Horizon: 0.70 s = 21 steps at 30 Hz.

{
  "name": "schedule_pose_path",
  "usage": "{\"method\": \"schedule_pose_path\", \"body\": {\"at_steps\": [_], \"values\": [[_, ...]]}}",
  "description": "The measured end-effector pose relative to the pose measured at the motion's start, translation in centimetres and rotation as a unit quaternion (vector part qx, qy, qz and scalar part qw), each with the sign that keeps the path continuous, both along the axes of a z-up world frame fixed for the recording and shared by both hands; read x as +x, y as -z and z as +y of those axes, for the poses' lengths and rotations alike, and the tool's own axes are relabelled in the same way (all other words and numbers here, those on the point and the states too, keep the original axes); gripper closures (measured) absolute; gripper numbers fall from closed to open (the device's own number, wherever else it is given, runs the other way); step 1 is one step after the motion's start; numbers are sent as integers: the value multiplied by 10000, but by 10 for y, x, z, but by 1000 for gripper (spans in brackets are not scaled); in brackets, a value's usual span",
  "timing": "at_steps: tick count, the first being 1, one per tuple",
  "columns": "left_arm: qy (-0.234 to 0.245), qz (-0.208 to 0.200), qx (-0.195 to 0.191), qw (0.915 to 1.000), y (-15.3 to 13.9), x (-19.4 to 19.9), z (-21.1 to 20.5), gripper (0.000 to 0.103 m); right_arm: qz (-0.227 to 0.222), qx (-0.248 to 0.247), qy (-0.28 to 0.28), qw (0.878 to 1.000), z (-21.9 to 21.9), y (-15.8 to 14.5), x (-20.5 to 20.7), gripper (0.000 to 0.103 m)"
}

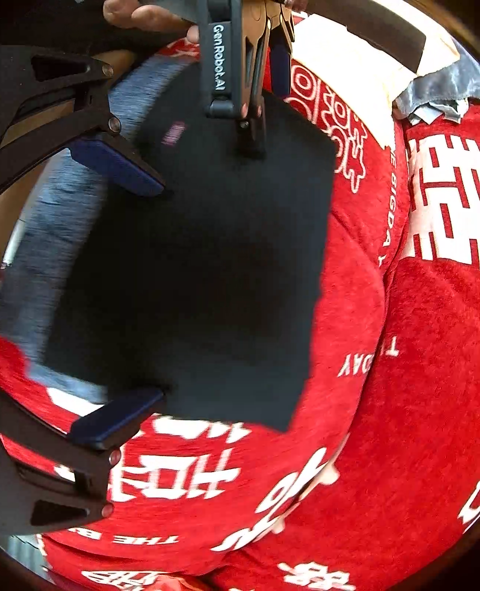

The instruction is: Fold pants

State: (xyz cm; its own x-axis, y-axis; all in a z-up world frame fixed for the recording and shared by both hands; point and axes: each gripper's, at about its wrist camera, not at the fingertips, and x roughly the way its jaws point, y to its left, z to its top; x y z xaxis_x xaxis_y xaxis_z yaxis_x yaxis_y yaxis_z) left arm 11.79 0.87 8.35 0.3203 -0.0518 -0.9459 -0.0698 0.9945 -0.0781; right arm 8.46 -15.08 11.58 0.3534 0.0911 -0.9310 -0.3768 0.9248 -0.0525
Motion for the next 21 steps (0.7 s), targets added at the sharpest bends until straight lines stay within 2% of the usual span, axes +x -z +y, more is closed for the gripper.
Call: {"method": "schedule_pose_path", "body": {"at_steps": [5,9,13,21], "values": [[3,-6,127,9999,-11,-25,-5,8,255,142,382,9988,-14,1,-20,0],[-86,-152,63,9998,-28,-37,-7,8,20,226,797,9966,-21,-15,-28,0],[-185,-293,306,9989,-38,-46,-12,8,-305,189,1126,9930,-22,-32,-34,0],[-96,-470,577,9972,-39,-66,-26,8,-498,81,1183,9917,-15,-34,-44,0]]}}
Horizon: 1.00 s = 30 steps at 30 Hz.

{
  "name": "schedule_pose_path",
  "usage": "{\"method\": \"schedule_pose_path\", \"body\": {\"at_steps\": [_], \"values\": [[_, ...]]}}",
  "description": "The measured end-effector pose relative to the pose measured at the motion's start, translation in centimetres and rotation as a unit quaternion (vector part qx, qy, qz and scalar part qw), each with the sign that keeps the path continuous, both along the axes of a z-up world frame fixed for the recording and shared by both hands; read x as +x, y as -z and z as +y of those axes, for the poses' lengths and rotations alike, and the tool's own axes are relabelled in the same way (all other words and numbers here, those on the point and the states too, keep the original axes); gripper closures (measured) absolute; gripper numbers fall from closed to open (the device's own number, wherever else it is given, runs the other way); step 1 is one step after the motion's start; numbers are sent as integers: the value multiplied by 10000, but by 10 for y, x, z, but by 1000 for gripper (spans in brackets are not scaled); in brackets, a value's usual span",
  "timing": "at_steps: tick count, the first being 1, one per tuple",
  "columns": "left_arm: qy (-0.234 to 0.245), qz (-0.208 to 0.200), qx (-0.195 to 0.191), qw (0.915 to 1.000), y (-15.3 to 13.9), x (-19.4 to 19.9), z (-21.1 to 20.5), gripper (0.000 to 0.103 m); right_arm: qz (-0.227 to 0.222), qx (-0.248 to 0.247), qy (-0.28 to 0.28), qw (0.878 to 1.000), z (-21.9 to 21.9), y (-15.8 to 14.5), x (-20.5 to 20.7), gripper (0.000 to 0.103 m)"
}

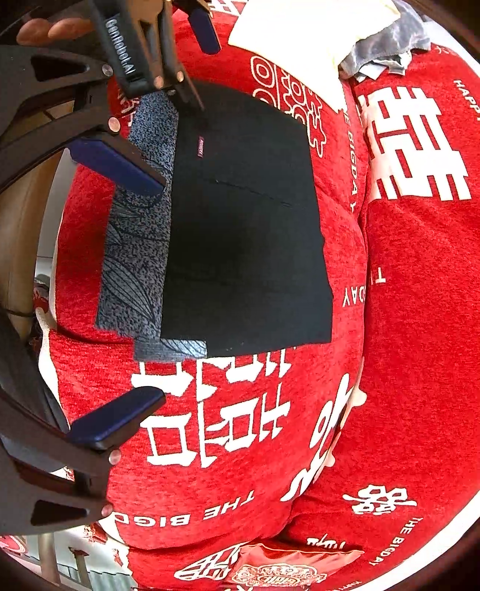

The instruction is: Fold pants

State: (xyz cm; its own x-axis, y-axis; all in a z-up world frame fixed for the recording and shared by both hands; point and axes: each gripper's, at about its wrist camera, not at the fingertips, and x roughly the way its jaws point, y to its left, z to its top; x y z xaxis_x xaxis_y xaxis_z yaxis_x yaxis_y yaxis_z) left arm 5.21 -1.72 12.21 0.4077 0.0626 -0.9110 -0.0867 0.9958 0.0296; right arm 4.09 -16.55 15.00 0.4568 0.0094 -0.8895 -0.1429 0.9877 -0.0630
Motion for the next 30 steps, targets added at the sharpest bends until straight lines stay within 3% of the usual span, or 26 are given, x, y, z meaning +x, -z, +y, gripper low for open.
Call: {"method": "schedule_pose_path", "body": {"at_steps": [3,7,12,30], "values": [[-34,-61,102,9999,-2,-6,-4,8,-114,-151,-63,9998,2,-3,-2,0],[-48,84,239,9997,-1,-7,-4,8,-17,-34,-44,10000,-1,-1,-1,0],[-48,-39,294,9995,-7,-8,-3,8,93,-24,-14,10000,-3,4,0,0],[65,125,153,9998,1,-5,-6,8,127,-100,-43,9999,0,9,0,0]]}}
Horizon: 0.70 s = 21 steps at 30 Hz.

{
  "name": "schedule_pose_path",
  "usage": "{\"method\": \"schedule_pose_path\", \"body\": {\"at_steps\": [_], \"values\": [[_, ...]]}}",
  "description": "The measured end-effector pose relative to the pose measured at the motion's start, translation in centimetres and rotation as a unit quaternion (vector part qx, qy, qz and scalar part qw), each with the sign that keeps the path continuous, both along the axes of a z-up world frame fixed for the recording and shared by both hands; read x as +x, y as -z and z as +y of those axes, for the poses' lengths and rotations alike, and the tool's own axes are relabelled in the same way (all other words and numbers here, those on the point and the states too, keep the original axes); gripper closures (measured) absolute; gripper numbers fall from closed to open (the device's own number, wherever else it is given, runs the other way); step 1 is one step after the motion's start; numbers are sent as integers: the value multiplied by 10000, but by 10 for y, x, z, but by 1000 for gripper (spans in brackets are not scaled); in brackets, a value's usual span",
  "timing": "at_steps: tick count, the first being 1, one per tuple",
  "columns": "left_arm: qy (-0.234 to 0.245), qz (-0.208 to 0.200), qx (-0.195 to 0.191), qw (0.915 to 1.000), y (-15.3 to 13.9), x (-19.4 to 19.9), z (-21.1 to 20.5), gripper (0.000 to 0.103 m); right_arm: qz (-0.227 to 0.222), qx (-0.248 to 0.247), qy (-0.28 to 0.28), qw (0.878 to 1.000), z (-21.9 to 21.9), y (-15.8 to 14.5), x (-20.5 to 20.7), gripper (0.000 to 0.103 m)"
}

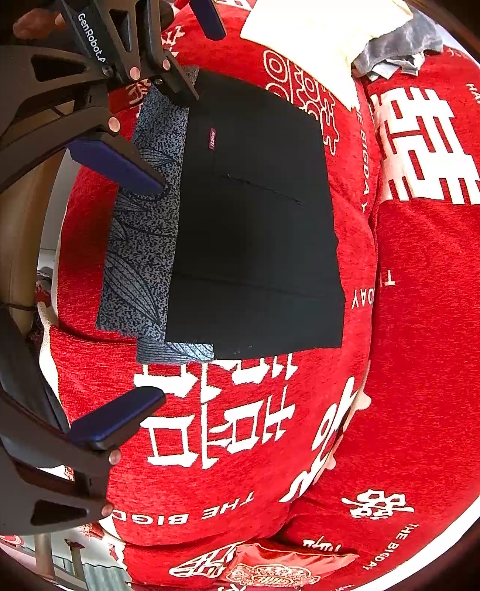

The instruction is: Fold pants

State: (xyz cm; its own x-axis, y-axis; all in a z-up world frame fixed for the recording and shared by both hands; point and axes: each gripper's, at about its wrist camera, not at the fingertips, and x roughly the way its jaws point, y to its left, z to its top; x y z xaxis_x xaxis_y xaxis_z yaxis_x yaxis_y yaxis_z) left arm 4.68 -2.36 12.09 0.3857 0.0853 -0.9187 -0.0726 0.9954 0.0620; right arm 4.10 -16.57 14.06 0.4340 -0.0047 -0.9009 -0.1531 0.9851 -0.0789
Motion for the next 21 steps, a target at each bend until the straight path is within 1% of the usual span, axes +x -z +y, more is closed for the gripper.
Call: {"method": "schedule_pose_path", "body": {"at_steps": [21], "values": [[28,42,-5,10000,1,0,2,8,12,-7,-36,10000,-2,3,0,0]]}}
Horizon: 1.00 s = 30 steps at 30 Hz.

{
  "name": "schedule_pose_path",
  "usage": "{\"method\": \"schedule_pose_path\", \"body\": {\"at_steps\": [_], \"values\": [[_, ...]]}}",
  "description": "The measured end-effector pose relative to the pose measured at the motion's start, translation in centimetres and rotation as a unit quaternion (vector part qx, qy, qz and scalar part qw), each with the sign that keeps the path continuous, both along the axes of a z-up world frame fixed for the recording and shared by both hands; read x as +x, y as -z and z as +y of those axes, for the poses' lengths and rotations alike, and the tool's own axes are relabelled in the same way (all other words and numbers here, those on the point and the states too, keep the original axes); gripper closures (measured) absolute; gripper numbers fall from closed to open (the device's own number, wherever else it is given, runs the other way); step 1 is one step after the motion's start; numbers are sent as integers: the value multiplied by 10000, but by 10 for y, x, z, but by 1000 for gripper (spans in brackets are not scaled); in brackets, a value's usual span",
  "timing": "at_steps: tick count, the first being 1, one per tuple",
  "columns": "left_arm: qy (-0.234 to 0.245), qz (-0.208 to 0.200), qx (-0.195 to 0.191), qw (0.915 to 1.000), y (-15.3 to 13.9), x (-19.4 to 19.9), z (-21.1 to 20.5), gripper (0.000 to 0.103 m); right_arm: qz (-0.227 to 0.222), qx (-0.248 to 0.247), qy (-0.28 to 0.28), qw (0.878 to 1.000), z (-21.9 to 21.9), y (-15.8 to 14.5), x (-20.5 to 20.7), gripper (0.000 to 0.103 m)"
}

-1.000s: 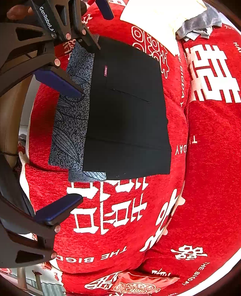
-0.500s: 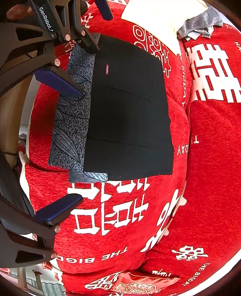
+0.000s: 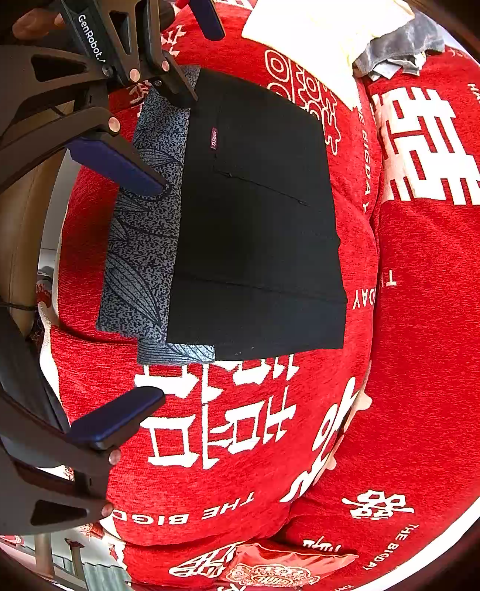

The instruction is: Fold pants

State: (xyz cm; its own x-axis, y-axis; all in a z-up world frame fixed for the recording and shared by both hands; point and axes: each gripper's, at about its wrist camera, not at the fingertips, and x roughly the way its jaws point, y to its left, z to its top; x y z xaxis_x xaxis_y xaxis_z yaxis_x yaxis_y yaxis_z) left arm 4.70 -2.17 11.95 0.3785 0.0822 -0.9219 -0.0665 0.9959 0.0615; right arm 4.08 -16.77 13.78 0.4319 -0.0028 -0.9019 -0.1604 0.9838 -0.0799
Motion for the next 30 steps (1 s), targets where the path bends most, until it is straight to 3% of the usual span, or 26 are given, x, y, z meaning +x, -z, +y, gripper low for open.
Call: {"method": "schedule_pose_path", "body": {"at_steps": [30], "values": [[-29,123,-14,9999,5,0,-1,8,78,-25,-64,9999,-5,6,-1,0]]}}
